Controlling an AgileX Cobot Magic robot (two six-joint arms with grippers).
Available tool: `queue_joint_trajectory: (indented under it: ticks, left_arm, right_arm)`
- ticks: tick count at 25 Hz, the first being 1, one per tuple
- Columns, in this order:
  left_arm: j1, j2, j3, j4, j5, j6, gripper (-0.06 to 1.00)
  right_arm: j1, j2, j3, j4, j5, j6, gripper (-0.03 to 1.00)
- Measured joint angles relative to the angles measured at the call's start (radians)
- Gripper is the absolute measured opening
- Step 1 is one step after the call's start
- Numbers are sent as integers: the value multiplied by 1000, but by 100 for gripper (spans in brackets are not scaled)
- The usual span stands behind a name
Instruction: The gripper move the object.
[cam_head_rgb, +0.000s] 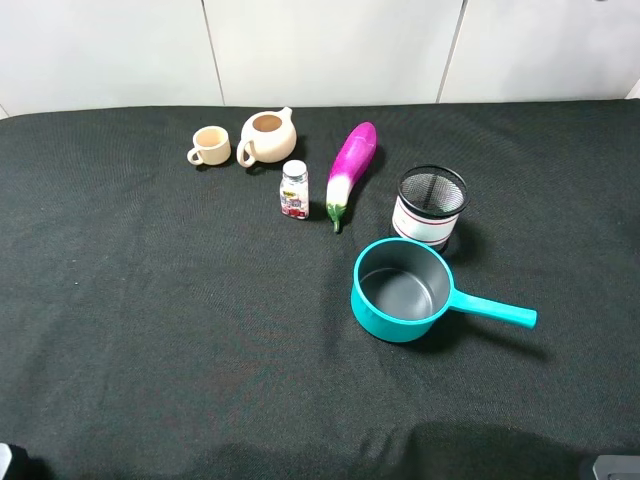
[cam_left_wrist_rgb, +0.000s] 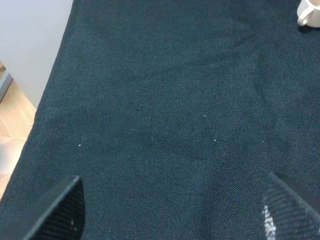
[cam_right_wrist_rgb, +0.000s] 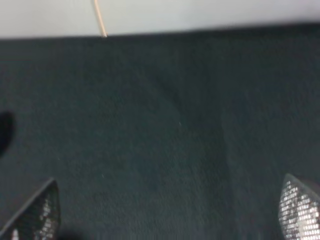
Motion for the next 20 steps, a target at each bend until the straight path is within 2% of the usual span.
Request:
queue_joint_trajectory:
  ticks: [4,11,14,20]
  left_arm:
    - [0,0,0,0,0,0,71]
    - [0,0,0,0,0,0,71]
    - [0,0,0,0,0,0,71]
    - [0,0,0,0,0,0,71]
  right_arm:
    - [-44,-164,192,10,-60,1,66]
    - [-113,-559,523,18,-109,1,66]
    - [-119,-749,610,19,-112,1,66]
    - [-119,-1064,690,23,-90,24,66]
